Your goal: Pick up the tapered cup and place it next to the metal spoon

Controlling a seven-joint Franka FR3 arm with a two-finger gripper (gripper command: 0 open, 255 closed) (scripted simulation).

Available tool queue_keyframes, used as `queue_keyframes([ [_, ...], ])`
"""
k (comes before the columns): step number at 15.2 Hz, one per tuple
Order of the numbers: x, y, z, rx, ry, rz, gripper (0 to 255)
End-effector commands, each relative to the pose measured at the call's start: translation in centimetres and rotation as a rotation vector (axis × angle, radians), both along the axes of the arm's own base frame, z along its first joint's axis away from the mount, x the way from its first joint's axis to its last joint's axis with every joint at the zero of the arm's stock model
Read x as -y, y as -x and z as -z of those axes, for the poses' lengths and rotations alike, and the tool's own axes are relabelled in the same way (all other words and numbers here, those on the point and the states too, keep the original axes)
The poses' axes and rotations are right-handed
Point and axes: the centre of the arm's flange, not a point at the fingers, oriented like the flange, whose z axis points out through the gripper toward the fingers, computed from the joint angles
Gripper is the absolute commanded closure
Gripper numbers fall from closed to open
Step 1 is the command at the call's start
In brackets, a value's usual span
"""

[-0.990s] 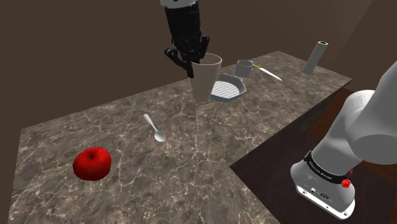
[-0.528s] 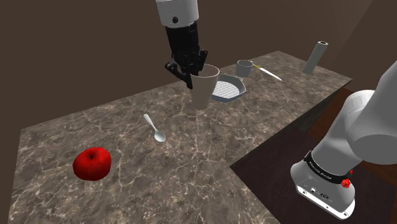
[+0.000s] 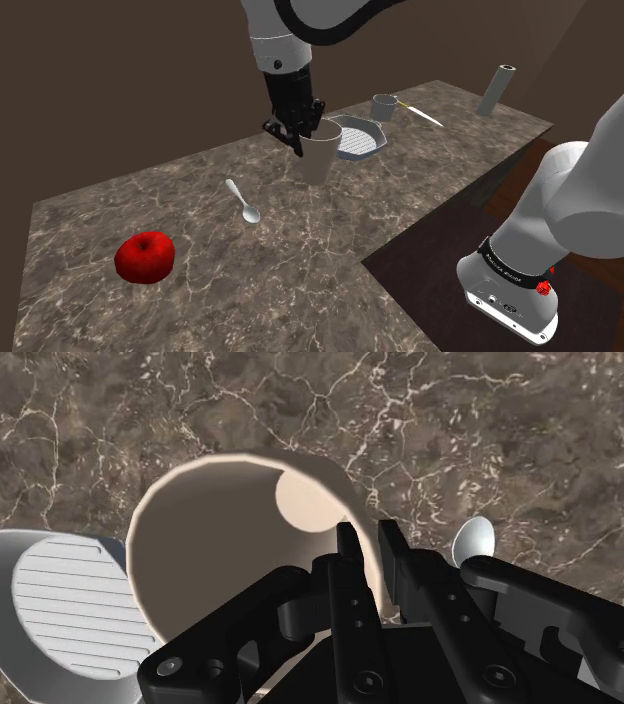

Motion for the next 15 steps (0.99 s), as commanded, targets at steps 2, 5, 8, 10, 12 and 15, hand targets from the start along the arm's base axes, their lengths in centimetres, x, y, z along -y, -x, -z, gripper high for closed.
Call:
queue_keyframes([
  [2, -0.1, 0.0, 1.6, 0.001, 0.0, 0.0, 255],
  [5, -0.1, 0.0, 3.2, 0.001, 0.0, 0.0, 255],
  [8, -0.1, 0.0, 4.8, 0.001, 0.0, 0.0, 255],
  [10, -0.1, 0.0, 5.8, 0.001, 0.0, 0.0, 255],
  [12, -0.1, 0.0, 6.9, 0.001, 0.0, 0.0, 255],
  [15, -0.1, 0.0, 8.4, 0.001, 0.0, 0.0, 255],
])
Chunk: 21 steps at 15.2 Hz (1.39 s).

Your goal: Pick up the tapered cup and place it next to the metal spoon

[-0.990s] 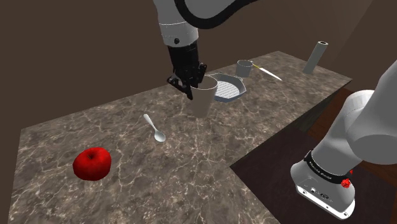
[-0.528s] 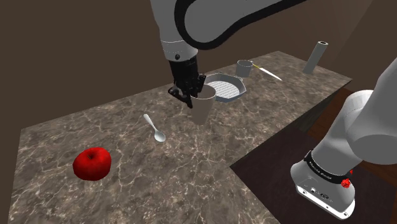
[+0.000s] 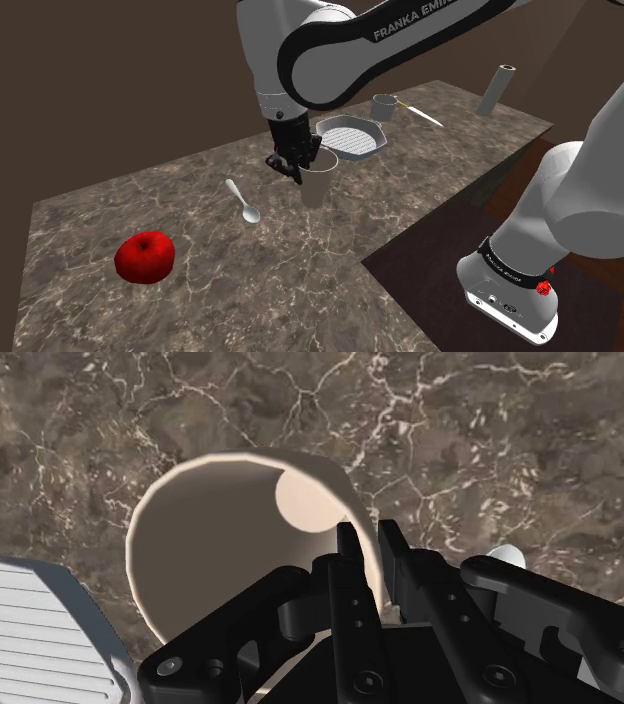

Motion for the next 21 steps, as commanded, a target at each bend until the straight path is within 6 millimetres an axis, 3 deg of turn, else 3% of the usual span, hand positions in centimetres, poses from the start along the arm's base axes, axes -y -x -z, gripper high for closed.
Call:
queue_keyframes([
  [1, 0.0, 0.0, 1.1, 0.001, 0.0, 0.0, 255],
  [4, 0.0, 0.0, 2.6, 0.001, 0.0, 0.0, 255],
  [11, 0.0, 0.0, 2.6, 0.001, 0.0, 0.0, 255],
  [12, 0.0, 0.0, 2.6, 0.001, 0.0, 0.0, 0],
  [17, 0.0, 0.0, 2.6, 0.001, 0.0, 0.0, 0],
  [21, -0.7, -0.5, -2.3, 0.001, 0.0, 0.0, 0],
])
